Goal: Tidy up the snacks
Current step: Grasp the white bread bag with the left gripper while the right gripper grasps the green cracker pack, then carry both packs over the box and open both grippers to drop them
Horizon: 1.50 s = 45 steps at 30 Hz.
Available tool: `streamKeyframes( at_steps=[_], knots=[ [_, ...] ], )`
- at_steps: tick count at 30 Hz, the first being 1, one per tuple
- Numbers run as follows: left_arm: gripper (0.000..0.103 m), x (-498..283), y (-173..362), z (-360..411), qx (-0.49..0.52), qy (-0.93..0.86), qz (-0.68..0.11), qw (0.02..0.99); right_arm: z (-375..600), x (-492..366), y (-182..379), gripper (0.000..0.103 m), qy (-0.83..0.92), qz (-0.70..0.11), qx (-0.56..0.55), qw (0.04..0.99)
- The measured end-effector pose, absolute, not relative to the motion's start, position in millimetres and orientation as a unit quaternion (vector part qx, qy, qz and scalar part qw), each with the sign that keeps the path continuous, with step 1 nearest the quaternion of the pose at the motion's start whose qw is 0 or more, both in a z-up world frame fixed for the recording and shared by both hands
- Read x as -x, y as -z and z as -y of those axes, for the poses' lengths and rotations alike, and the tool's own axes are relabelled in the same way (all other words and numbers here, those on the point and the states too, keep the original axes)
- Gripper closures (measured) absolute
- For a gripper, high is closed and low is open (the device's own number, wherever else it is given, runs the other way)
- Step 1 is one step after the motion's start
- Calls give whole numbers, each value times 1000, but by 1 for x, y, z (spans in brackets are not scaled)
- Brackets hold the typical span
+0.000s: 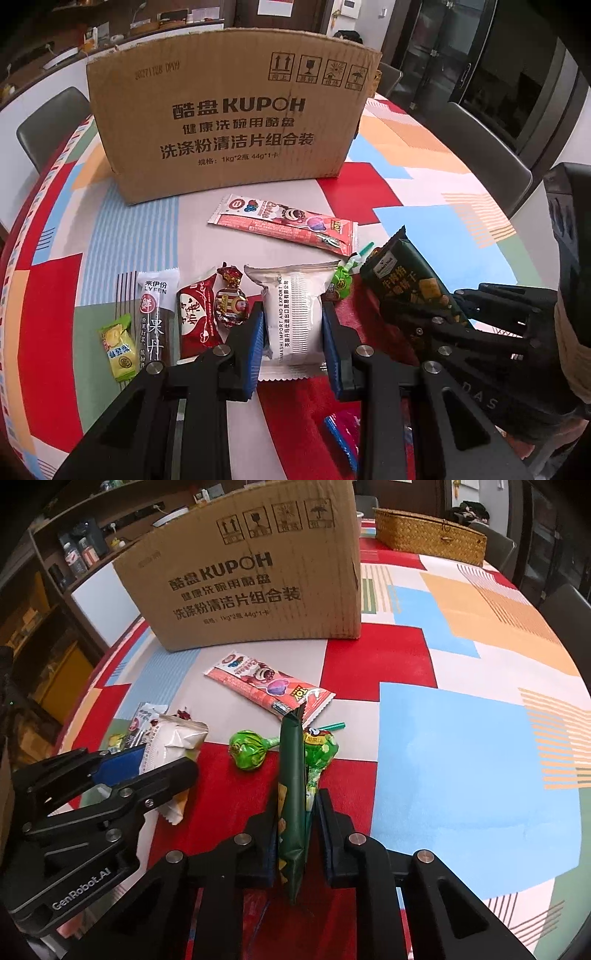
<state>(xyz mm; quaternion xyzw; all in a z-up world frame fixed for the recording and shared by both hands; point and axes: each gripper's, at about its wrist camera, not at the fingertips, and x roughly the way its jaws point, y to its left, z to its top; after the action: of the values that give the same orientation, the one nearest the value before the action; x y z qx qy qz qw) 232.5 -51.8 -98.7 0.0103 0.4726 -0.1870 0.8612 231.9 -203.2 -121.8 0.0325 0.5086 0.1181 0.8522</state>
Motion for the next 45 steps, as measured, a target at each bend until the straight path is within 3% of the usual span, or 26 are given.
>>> streamKeyframes(
  at_steps=[22, 45],
  knots=[
    [74, -216, 24, 42, -8, 189, -383, 904, 211, -216, 50, 84, -127, -430, -37, 893],
    [74, -275, -58, 17, -17, 142, -287, 947, 188, -273, -24, 84, -155, -334, -26, 929]
  ],
)
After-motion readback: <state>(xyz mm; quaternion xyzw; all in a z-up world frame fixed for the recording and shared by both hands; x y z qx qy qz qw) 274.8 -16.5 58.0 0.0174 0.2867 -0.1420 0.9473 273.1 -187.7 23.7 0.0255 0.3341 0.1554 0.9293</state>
